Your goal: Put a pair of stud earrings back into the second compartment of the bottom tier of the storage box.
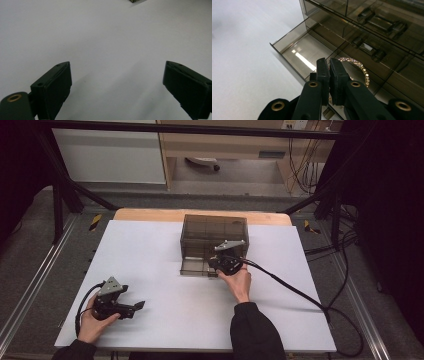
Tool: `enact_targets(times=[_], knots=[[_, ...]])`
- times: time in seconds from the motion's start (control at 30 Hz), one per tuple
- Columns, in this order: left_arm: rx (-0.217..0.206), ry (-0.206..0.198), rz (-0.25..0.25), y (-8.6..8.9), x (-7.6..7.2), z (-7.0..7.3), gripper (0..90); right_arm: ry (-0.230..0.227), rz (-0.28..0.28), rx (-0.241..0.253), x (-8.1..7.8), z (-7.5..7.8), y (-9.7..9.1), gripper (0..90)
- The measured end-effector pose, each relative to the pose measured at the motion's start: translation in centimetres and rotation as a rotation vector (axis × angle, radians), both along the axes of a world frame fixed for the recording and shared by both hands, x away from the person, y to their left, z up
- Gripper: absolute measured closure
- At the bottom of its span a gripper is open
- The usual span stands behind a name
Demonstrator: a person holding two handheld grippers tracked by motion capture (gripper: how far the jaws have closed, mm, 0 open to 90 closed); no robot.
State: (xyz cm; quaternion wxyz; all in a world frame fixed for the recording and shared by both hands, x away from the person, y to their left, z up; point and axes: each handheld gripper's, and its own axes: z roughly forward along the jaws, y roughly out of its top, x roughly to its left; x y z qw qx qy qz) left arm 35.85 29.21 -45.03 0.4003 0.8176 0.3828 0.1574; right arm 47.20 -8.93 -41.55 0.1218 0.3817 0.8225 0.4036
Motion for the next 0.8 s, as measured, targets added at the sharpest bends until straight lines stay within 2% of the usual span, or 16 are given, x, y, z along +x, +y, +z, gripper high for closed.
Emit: enact_targets(times=[0.8], knots=[[0.000, -0.001, 0.000, 0.0, 0.0, 0.0, 8.3, 0.045, -0.019, -0.018, 0.8, -2.5, 0.8, 86.9]])
